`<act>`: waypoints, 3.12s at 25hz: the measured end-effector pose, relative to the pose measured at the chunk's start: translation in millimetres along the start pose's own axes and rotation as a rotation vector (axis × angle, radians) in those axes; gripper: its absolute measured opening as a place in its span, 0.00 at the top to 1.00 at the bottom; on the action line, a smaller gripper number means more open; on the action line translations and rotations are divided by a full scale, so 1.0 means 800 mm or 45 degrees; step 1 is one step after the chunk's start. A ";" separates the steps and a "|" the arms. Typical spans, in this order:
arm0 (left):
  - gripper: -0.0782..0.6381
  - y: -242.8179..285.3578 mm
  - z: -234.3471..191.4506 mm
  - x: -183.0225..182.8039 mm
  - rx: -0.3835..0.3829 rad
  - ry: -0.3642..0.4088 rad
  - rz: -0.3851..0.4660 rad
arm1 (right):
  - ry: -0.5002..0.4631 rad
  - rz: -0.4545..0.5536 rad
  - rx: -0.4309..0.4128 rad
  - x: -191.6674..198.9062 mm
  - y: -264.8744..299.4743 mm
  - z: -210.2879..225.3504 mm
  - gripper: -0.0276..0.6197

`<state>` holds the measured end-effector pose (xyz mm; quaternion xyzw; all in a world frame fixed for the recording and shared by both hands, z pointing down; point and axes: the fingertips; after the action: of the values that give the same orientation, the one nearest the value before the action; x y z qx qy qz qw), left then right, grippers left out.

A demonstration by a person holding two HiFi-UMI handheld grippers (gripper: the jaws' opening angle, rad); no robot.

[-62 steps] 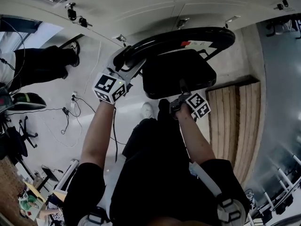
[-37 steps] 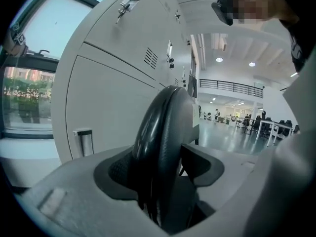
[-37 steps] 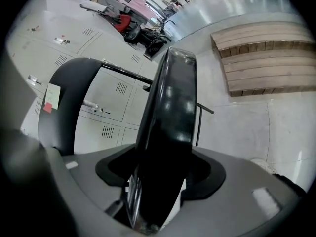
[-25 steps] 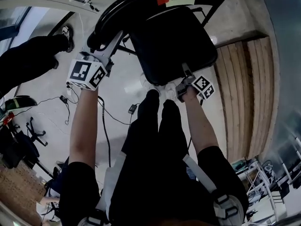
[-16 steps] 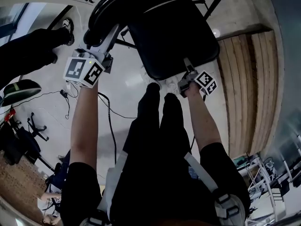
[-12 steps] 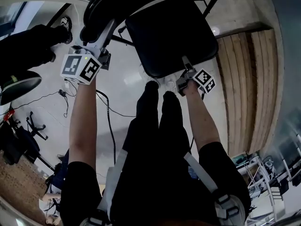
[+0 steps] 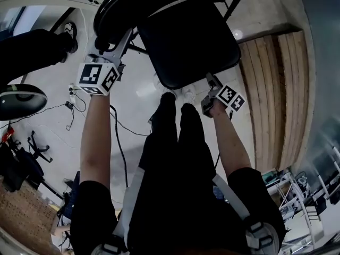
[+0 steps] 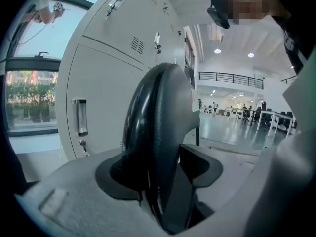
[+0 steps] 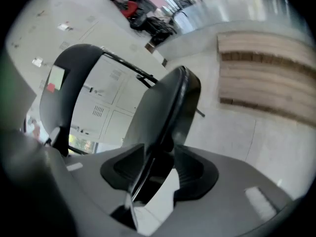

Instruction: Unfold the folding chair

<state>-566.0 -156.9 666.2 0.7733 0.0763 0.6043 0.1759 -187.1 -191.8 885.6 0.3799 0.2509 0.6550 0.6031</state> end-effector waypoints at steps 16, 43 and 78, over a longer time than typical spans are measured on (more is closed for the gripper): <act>0.59 0.012 -0.012 0.011 0.079 -0.014 -0.030 | -0.913 -0.115 0.282 0.016 0.067 -0.062 0.95; 0.56 0.074 -0.090 0.046 0.138 -0.080 -0.062 | -1.073 -0.399 0.389 0.078 0.134 -0.005 0.95; 0.79 -0.112 -0.013 -0.059 -0.178 -0.356 0.227 | -1.289 0.242 -0.202 -0.077 -0.039 -0.332 0.95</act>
<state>-580.0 -87.5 593.0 0.8394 -0.0599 0.5079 0.1839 -381.9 -213.2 693.1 0.6232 -0.1581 0.4582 0.6138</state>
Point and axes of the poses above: the fingertips, and each gripper's own axes: y forward along the fingers, z to its right, x out of its underside, and after that the axes turned 3 degrees about -y, right-handed
